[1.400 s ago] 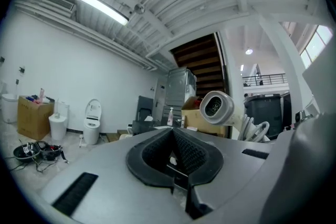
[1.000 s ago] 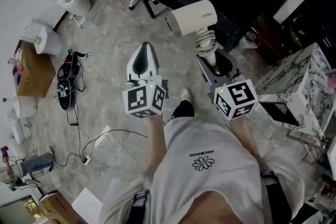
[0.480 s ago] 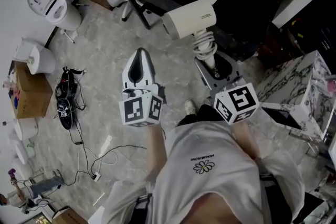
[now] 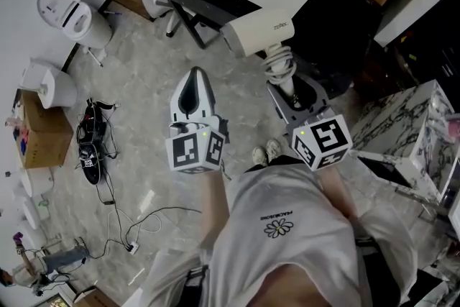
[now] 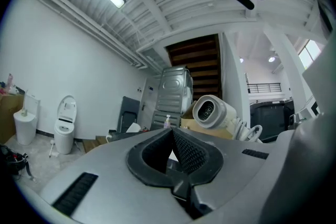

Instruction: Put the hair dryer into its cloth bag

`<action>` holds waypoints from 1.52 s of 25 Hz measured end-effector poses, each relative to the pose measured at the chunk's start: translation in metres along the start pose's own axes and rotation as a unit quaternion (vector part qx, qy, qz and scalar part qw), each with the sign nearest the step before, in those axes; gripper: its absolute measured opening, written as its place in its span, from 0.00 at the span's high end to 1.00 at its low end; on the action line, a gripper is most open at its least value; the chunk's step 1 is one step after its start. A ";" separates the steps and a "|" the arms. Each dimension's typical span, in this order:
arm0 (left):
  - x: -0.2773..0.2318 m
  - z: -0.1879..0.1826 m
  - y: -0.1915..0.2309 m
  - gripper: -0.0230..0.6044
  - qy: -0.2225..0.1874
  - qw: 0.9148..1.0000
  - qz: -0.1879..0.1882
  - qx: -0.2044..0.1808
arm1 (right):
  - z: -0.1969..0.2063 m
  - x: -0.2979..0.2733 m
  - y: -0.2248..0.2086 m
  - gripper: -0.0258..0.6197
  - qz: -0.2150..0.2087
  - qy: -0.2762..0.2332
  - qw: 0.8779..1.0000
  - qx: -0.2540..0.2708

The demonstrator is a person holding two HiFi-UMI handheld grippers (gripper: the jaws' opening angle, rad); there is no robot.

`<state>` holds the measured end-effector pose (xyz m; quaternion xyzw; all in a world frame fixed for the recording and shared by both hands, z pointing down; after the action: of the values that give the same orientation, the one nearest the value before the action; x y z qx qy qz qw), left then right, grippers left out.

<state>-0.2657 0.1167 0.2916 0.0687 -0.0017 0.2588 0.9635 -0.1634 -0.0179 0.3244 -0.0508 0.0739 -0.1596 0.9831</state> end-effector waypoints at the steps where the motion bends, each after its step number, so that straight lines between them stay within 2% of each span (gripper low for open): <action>1: -0.005 0.000 -0.008 0.94 -0.001 1.000 0.008 -0.002 | 0.000 0.002 -0.005 0.70 0.004 -0.002 1.000 -0.001; 6: -0.030 0.006 -0.056 0.94 -0.004 0.998 0.061 -0.007 | 0.001 0.025 -0.035 0.70 0.047 -0.012 0.999 0.002; 11: -0.058 0.019 -0.113 0.94 0.005 0.990 0.143 -0.008 | 0.005 0.059 -0.071 0.70 0.130 -0.022 0.991 -0.006; 17: -0.090 0.015 -0.171 0.94 -0.003 0.967 0.252 -0.027 | -0.003 0.090 -0.100 0.70 0.243 -0.041 0.969 -0.023; 19: -0.096 0.016 -0.190 0.94 -0.003 0.956 0.290 -0.050 | -0.006 0.102 -0.105 0.70 0.284 -0.047 0.957 -0.026; 22: -0.105 0.023 -0.212 0.94 0.002 0.933 0.347 -0.093 | -0.007 0.116 -0.105 0.70 0.348 -0.052 0.935 -0.030; 26: -0.114 0.026 -0.224 0.94 0.002 0.918 0.385 -0.092 | -0.006 0.128 -0.096 0.70 0.411 -0.052 0.910 -0.032; 31: -0.111 0.029 -0.240 0.94 -0.001 0.896 0.432 -0.101 | -0.001 0.143 -0.084 0.70 0.463 -0.059 0.883 -0.044; 34: -0.110 0.031 -0.246 0.94 -0.003 0.889 0.447 -0.102 | 0.004 0.147 -0.082 0.70 0.481 -0.060 0.873 -0.054; 38: -0.108 0.034 -0.253 0.94 -0.003 0.883 0.459 -0.102 | 0.009 0.150 -0.080 0.70 0.493 -0.058 0.866 -0.058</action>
<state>-0.2319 -0.1582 0.2878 -0.0371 -0.0621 0.6699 0.7389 -0.0456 -0.1413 0.3237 -0.0736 0.0410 0.3538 0.9315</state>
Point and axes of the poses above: the fingertips, and each gripper's own axes: x backward along the fingers, y to its left, z out of its underside, the point moved 1 cm from there along x, backward along the fingers, and after that the axes turned 14 degrees about -z, right-handed, at the moved point
